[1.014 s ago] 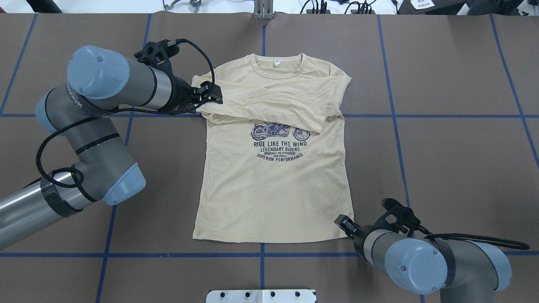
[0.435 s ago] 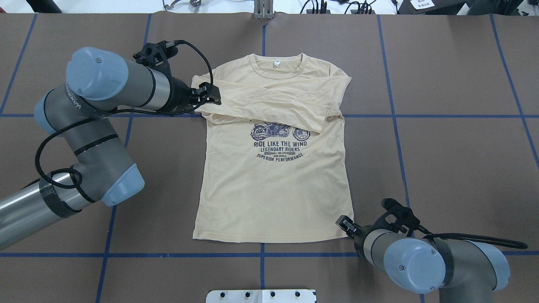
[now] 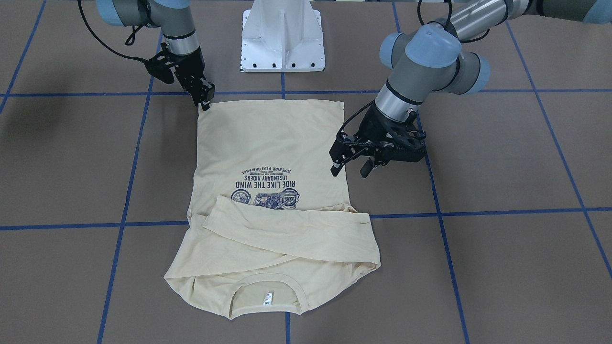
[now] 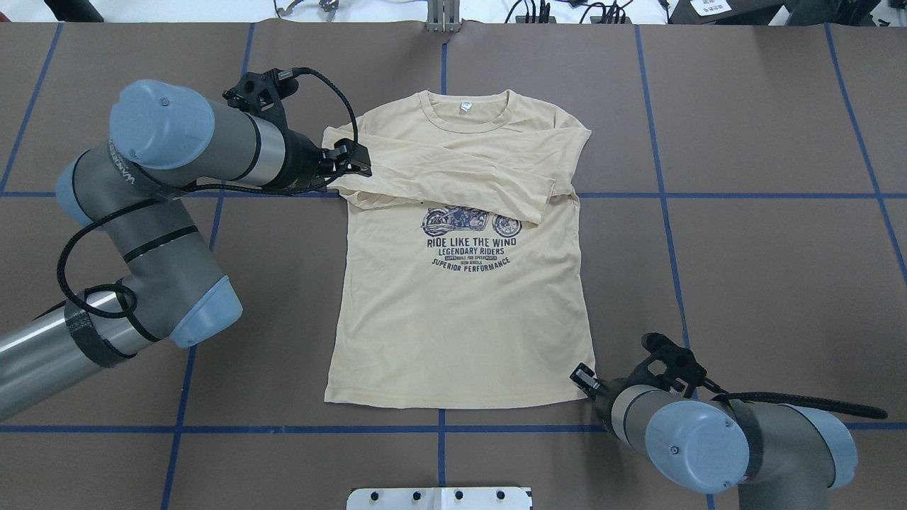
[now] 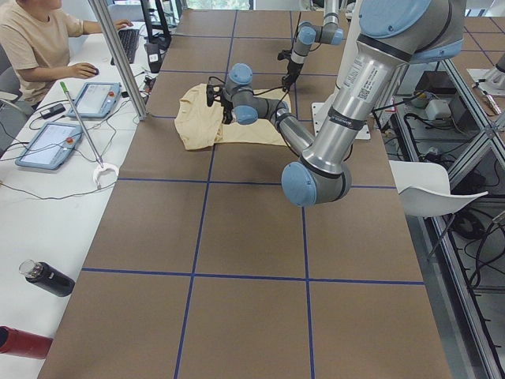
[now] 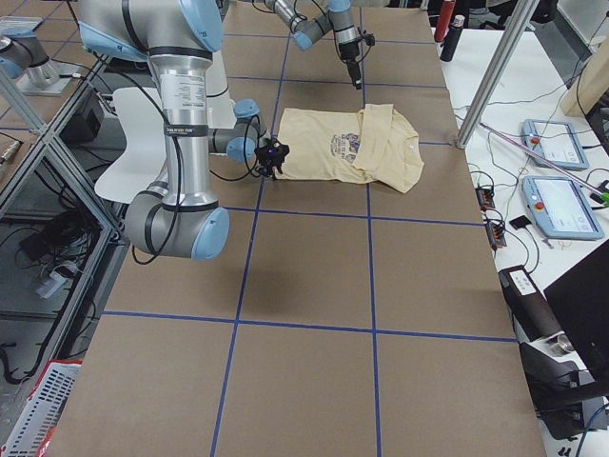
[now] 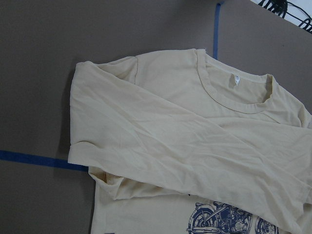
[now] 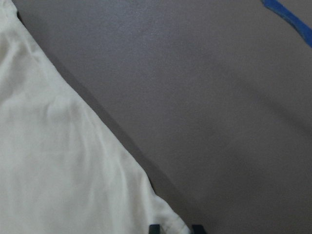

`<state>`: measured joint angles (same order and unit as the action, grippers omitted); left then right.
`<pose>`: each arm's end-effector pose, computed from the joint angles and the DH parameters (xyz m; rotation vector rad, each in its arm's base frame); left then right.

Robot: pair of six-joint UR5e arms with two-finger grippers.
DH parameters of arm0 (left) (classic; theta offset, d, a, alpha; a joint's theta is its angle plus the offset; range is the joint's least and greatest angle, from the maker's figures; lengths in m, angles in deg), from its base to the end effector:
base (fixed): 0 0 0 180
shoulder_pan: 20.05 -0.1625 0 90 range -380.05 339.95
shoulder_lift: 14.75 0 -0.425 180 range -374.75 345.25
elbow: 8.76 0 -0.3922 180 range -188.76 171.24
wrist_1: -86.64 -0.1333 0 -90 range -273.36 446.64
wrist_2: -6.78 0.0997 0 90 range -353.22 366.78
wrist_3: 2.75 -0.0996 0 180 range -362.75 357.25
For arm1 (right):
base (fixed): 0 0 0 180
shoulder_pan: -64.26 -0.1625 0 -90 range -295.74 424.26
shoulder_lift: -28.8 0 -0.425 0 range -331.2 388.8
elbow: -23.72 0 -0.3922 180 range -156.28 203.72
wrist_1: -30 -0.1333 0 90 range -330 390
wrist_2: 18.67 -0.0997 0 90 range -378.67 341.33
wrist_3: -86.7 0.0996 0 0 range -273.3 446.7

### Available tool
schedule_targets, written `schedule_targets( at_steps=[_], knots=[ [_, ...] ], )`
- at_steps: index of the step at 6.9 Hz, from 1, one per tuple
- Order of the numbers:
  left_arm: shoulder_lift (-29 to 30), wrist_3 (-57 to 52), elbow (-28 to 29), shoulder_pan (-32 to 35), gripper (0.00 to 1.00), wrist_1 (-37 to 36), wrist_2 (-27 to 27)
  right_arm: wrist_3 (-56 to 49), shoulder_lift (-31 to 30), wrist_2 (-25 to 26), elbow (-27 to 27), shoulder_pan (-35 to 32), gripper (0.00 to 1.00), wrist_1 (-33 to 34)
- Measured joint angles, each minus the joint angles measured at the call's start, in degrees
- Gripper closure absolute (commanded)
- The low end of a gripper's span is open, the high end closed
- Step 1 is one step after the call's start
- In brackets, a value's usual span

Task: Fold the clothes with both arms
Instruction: 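Move the left gripper down to the hem nearest the robot beside the right gripper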

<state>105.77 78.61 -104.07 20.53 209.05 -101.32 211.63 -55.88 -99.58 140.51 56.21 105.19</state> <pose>0.4337 -0.5062 0.2415 0.2400 1.1921 -0.2994 -0.4856 -0.2192 0.3716 -0.0455 -0.8519 0.7704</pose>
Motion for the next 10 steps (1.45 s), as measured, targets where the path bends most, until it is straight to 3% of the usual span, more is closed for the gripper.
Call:
schedule_targets(
  at_steps=[4,6,8,10],
  knots=[
    [-0.8,1.4,-0.3,-0.1,0.14,-0.1,0.2,-0.1,-0.1,-0.3,2.1,-0.5,1.0,0.1],
    [-6.7,5.6,-6.7,-1.6,0.02,-0.1,0.8,-0.1,-0.1,-0.7,2.6,-0.6,1.0,0.1],
    [-13.0,11.6,-13.3,-9.2,0.01,-0.3,6.6,0.1,-0.1,-1.1,3.0,-0.5,1.0,0.1],
    [-17.1,18.0,-15.7,-17.4,0.01,-0.5,13.6,0.2,0.0,-1.2,3.6,-0.5,1.0,0.0]
  ],
)
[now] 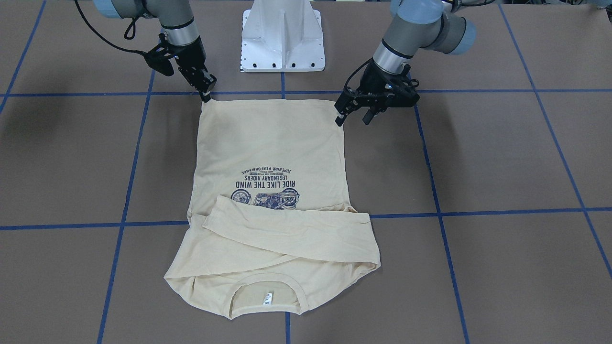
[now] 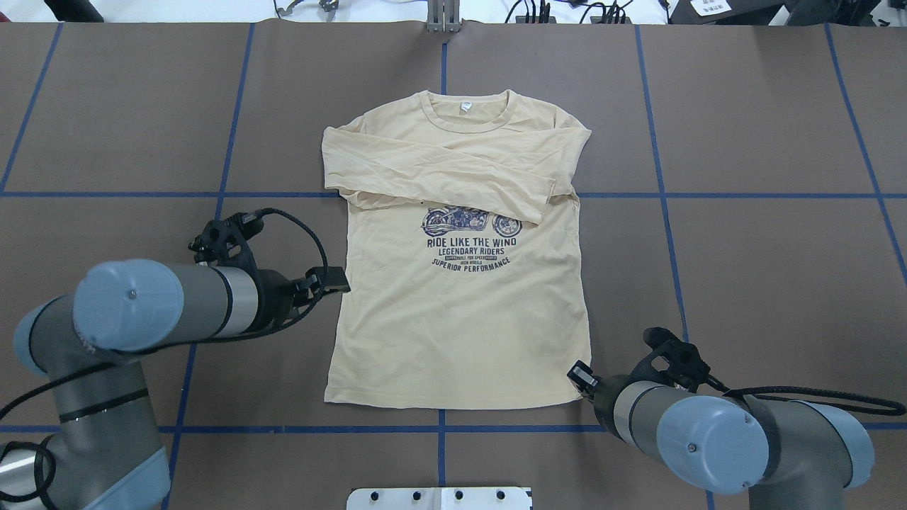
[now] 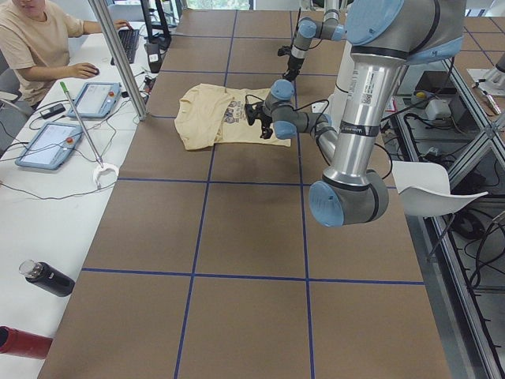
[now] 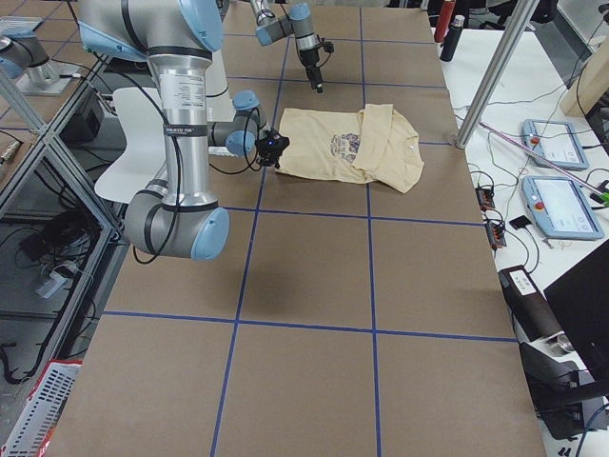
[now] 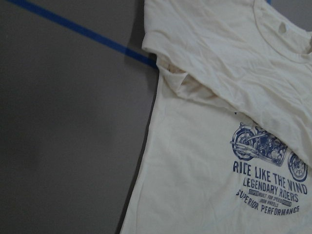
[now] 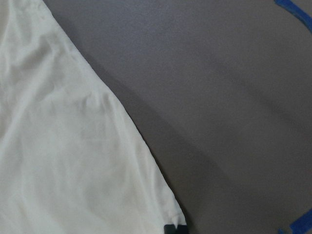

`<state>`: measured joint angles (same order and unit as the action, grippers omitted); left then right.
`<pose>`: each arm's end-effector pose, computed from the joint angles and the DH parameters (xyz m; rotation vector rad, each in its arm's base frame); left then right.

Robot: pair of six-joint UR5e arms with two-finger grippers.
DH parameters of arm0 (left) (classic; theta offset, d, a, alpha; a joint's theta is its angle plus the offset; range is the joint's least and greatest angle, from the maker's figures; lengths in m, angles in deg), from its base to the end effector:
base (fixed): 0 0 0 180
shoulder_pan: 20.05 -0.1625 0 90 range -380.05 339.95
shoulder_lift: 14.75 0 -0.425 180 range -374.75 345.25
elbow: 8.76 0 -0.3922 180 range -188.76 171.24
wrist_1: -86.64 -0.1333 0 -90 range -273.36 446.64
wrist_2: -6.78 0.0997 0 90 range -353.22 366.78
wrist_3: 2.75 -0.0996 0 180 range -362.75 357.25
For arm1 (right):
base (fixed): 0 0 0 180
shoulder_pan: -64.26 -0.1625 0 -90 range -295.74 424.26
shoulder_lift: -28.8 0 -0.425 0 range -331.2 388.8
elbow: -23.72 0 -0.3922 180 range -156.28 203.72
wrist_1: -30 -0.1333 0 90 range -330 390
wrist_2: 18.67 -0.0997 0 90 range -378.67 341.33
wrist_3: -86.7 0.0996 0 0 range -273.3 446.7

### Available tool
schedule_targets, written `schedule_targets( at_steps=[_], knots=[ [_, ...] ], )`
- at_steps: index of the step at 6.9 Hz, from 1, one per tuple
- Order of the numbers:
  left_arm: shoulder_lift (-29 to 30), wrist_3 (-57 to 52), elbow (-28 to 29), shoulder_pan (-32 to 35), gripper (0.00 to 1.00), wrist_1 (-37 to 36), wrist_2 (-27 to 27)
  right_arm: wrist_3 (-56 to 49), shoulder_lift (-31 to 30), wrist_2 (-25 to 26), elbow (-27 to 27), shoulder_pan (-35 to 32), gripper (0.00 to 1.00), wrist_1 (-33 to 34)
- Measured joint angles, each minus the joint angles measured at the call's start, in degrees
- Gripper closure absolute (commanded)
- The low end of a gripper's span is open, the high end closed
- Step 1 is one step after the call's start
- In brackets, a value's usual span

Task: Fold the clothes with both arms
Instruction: 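Move the left gripper down to the hem nearest the robot beside the right gripper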

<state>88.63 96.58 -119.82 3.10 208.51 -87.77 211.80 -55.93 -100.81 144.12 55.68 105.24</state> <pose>0.4590 -0.3326 0.3028 0.0700 1.1683 -0.4556 -0.4697 -0.2195 0.3430 -0.0789 -0.9089 0.7708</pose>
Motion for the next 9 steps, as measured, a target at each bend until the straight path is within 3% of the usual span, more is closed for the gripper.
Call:
schedule_targets(
  at_steps=[2,4,9],
  knots=[
    [-4.1,5.5,-2.2,-5.8,0.05,-0.1,4.4,0.2,0.1,0.0,0.5,0.0,1.0,0.0],
    [-5.3,10.0,-2.4,-9.2,0.16,-0.2,6.1,0.2,0.1,0.0,0.8,0.0,1.0,0.0],
    [0.6,11.5,-0.4,-11.5,0.33,-9.3,6.2,0.2,0.3,0.1,1.0,0.1,1.0,0.0]
  ],
)
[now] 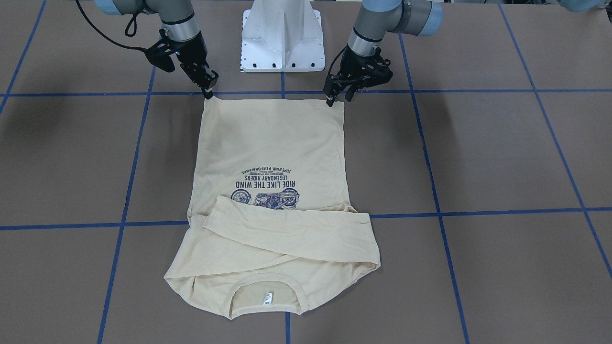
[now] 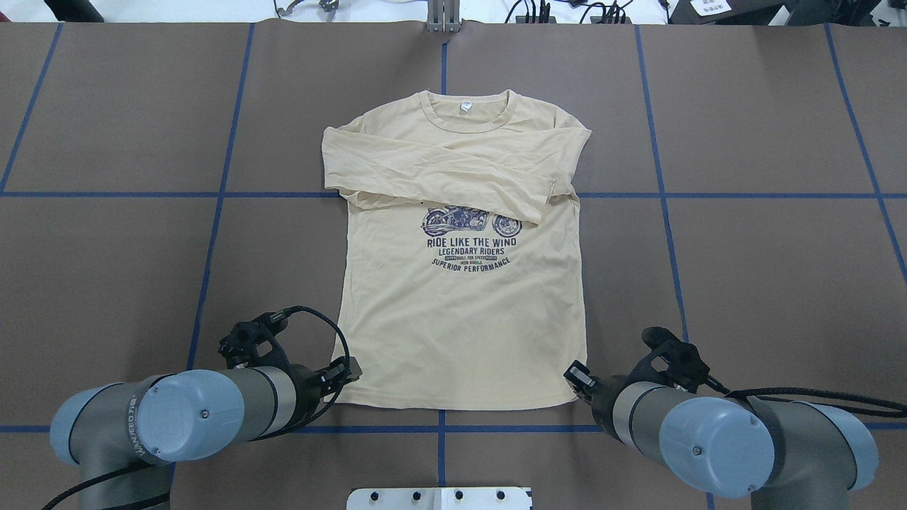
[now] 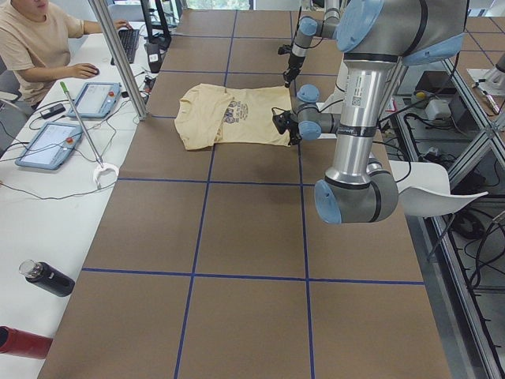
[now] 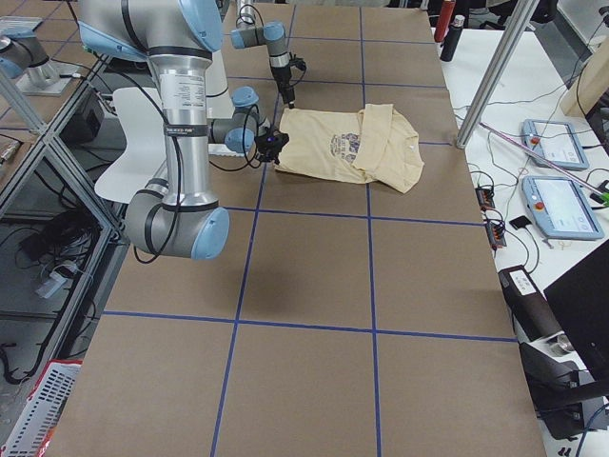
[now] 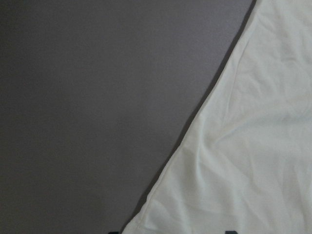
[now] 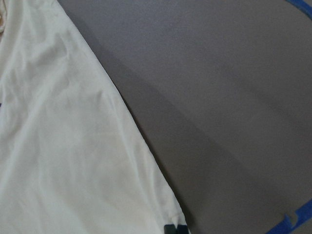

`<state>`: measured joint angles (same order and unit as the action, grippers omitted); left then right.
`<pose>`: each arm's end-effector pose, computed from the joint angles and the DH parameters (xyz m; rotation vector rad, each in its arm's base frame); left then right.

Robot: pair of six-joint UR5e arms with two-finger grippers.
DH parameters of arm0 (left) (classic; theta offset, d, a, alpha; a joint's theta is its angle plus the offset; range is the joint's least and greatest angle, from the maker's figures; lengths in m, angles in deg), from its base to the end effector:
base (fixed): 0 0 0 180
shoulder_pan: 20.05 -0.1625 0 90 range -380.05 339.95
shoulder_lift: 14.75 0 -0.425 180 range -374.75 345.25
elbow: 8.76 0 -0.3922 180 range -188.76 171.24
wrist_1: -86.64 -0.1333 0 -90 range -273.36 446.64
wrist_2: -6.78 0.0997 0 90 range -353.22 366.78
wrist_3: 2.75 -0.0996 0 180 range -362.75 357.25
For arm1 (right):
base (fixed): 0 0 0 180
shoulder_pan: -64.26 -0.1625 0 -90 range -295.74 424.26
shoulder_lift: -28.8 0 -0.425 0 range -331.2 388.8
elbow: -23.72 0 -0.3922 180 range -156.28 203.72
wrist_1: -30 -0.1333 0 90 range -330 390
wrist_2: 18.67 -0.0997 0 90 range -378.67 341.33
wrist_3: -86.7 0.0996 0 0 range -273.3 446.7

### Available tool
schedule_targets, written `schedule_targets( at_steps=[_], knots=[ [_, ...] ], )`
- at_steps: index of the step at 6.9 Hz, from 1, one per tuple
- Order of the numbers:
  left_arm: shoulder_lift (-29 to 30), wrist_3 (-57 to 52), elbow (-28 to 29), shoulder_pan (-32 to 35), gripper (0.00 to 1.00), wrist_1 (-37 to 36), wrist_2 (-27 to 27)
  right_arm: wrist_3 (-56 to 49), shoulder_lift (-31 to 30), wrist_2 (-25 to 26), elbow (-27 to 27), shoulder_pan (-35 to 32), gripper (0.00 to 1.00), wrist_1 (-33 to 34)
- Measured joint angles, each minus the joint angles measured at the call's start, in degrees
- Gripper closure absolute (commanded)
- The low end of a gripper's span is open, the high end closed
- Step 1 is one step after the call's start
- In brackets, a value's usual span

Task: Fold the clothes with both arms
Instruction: 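Lower both grippers onto the near hem corners and close them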

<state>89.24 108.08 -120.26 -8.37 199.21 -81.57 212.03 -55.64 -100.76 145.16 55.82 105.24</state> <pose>0.5202 -0.2466 0.3153 -0.0553 1.0256 -0.5320 -0.4667 -0.2179 0.3322 -0.0870 -0.9320 0.7714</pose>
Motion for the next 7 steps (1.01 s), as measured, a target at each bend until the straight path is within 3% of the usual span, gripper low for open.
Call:
schedule_targets(
  at_steps=[2,7],
  knots=[
    [0.1,0.0,1.5,-0.1,0.4,-0.7,0.0,0.0,0.2,0.0,0.0,0.0,1.0,0.0],
    [0.1,0.0,-0.1,-0.1,0.43,-2.3,-0.2,0.0,0.2,0.0,-0.2,0.0,1.0,0.0]
  ],
)
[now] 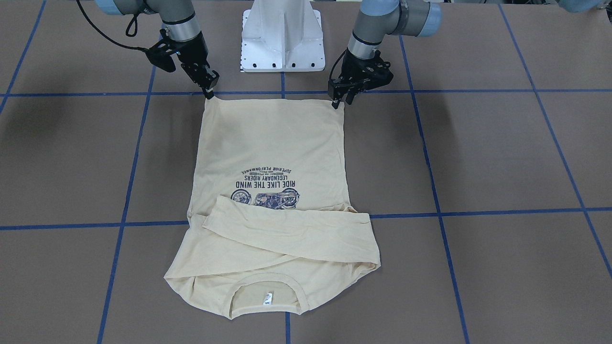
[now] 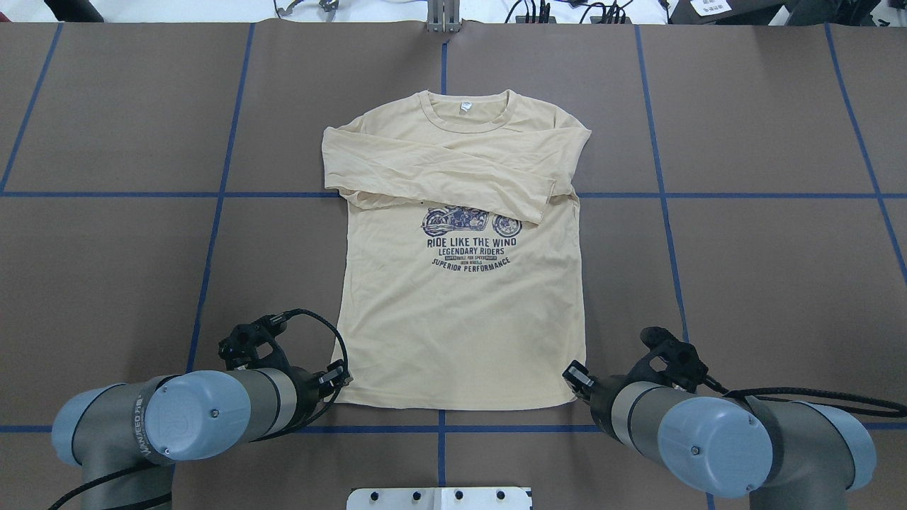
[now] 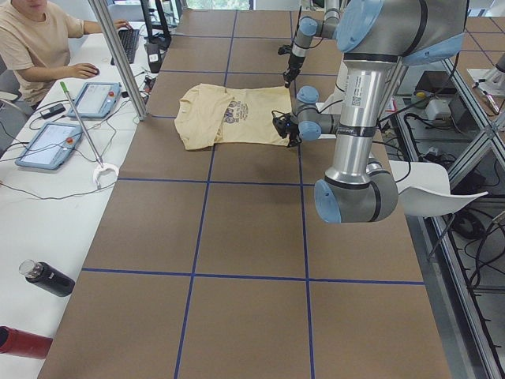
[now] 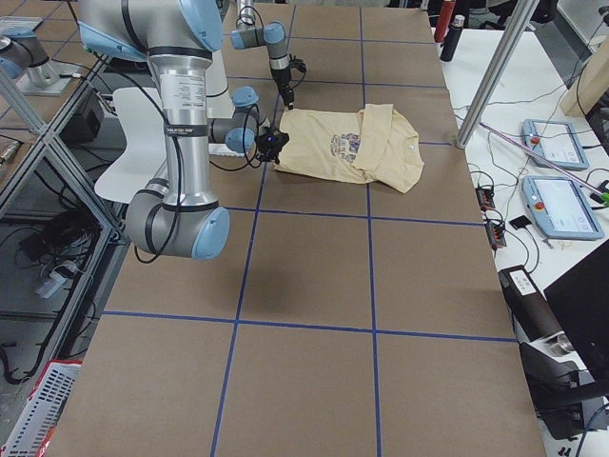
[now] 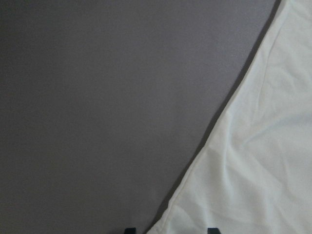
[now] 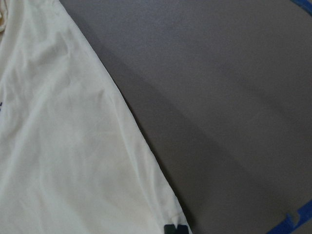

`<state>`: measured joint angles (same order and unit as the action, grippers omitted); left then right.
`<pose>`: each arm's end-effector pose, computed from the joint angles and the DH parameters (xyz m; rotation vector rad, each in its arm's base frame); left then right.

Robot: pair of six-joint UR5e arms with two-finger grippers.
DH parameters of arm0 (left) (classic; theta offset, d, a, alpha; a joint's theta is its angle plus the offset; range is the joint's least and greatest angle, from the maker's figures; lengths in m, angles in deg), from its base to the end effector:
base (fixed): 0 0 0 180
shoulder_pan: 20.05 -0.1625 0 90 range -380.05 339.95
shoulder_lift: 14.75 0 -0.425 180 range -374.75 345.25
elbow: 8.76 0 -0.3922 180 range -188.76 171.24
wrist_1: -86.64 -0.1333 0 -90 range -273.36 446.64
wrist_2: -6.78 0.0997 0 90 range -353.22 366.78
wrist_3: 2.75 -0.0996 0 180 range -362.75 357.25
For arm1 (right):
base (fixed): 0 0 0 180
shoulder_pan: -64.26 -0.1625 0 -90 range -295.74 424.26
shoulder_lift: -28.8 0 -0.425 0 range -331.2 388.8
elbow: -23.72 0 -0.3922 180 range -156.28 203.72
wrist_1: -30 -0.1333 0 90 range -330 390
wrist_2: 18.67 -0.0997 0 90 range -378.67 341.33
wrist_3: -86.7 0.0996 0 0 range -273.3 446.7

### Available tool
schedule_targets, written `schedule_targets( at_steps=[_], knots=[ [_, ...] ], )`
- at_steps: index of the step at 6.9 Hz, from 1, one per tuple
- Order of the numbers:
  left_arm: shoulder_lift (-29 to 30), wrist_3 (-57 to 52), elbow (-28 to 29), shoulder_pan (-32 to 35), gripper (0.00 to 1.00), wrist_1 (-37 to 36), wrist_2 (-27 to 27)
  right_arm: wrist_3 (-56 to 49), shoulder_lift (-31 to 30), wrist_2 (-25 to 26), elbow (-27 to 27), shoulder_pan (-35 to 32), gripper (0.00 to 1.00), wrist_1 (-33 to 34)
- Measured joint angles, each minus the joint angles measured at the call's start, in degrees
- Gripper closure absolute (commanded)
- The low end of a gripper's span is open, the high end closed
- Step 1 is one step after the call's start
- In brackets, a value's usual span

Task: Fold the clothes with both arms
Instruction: 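Lower both grippers onto the near hem corners and close them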

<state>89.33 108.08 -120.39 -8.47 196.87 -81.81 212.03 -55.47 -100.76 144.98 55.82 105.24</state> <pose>0.5215 -0.2454 0.3190 -0.0569 0.9877 -0.5315 -0.4680 -0.2181 0.3322 -0.0870 -0.9318 0.7714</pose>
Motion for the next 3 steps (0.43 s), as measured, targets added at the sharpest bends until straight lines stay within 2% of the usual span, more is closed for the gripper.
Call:
schedule_targets(
  at_steps=[2,3],
  knots=[
    [0.4,0.1,0.3,-0.4,0.43,-0.9,0.0,0.0,0.0,0.0,0.0,0.0,1.0,0.0],
    [0.5,0.1,0.5,-0.7,0.5,-1.0,0.0,0.0,0.0,0.0,-0.1,0.0,1.0,0.0]
  ],
)
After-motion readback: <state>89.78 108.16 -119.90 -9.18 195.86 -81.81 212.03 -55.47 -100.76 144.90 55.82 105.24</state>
